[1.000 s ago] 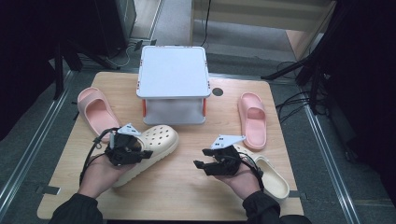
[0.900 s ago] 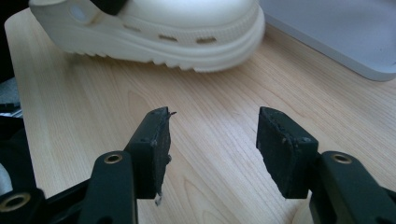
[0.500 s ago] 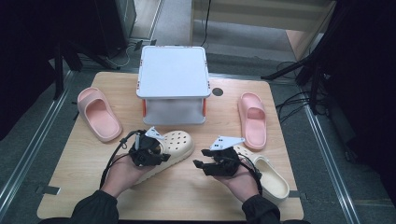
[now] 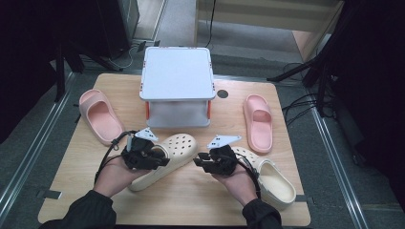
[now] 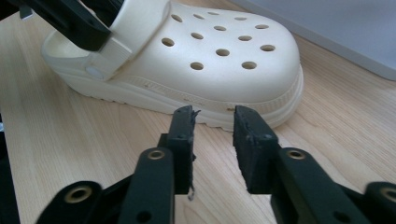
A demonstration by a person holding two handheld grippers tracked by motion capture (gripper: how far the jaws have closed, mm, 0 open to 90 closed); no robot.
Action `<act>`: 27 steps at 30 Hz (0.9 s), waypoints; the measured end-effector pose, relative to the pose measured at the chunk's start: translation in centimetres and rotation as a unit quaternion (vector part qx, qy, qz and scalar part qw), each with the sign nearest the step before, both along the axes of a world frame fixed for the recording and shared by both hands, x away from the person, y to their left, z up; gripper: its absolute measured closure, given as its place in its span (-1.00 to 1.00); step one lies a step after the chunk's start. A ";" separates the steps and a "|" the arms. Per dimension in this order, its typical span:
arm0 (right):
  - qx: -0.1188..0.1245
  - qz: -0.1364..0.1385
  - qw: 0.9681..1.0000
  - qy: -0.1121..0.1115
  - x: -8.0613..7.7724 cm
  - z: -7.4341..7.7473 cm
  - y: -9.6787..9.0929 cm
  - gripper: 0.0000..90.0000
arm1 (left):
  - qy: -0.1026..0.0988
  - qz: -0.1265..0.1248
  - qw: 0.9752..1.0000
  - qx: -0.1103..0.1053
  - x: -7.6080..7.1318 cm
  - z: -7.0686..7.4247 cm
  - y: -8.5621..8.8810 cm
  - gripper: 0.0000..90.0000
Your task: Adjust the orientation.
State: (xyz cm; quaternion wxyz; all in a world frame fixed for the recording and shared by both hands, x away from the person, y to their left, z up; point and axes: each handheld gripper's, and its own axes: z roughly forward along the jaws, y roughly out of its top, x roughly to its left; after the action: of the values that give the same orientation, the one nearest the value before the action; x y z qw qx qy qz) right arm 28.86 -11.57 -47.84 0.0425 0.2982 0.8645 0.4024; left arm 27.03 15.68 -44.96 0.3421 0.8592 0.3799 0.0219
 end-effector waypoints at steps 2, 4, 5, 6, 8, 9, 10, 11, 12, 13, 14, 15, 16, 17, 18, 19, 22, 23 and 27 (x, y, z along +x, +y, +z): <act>-0.001 0.002 1.000 0.002 0.2 0.1 0.3 0.67 | 0.002 0.001 1.000 -0.010 -0.2 0.5 0.8 0.45; 0.001 0.005 1.000 0.003 0.3 0.1 0.6 0.73 | 0.005 0.002 1.000 -0.016 -0.3 0.7 1.3 0.55; 0.001 0.005 1.000 0.003 0.3 0.1 0.6 0.73 | 0.003 -0.002 1.000 -0.013 -0.3 0.9 1.7 0.55; -0.005 0.006 1.000 0.002 0.3 0.0 1.0 0.79 | -0.001 -0.004 1.000 -0.012 -0.3 1.0 2.0 0.68; -0.009 0.008 1.000 0.003 0.4 -0.2 1.4 0.86 | -0.004 -0.001 1.000 -0.007 -0.2 1.2 2.7 0.75; -0.009 0.008 1.000 0.003 0.4 -0.2 1.4 0.86 | -0.005 0.002 1.000 -0.003 -0.1 1.2 3.0 0.75; -0.013 0.011 1.000 0.007 0.4 -0.4 1.7 0.97 | -0.005 0.009 1.000 0.001 0.2 1.1 3.8 0.81; -0.015 0.011 1.000 0.011 0.4 -0.5 1.8 1.00 | -0.006 0.017 1.000 0.003 0.4 1.0 4.2 0.83; -0.016 0.013 1.000 0.009 0.4 -0.6 1.9 1.00 | -0.006 0.024 1.000 0.002 0.5 0.9 4.6 0.85; -0.018 0.013 1.000 0.013 0.3 -0.7 2.1 1.00 | -0.006 0.024 1.000 0.002 0.5 0.9 4.6 0.86; -0.018 0.016 1.000 0.013 0.4 -0.8 2.2 1.00 | -0.007 0.036 0.999 0.008 0.9 0.5 5.4 0.87; -0.018 0.016 1.000 0.015 0.4 -0.9 2.3 1.00 | -0.008 0.041 0.999 0.008 1.0 0.3 5.7 0.87; -0.017 0.015 1.000 0.017 0.4 -0.9 2.4 1.00 | -0.012 0.047 0.999 0.010 1.2 0.0 6.1 0.87; -0.017 0.015 1.000 0.017 0.4 -0.9 2.4 1.00 | -0.012 0.047 0.999 0.010 1.2 0.0 6.1 0.86; -0.014 0.015 1.000 0.021 0.6 -1.2 2.5 1.00 | -0.011 0.060 0.998 0.008 1.5 -0.9 7.0 0.87; -0.013 0.015 1.000 0.023 0.6 -1.3 2.6 1.00 | -0.011 0.060 0.998 0.008 1.5 -0.9 7.0 0.87; -0.012 0.018 1.000 0.022 0.6 -1.4 2.8 1.00 | 0.002 0.071 0.997 0.010 1.9 -2.2 7.9 0.88; -0.010 0.019 1.000 0.022 0.6 -1.4 2.9 1.00 | 0.001 0.070 0.997 0.017 2.0 -2.5 8.0 0.88; -0.009 0.024 0.999 0.024 0.7 -1.5 3.3 1.00 | 0.013 0.070 0.997 0.019 2.5 -3.3 8.1 0.89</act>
State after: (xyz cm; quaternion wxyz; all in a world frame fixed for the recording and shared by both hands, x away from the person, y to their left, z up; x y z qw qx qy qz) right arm 29.53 -8.31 -49.30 0.0147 0.2869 0.8757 0.3881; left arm 29.52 23.79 -48.26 0.3184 0.8368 0.4434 0.0421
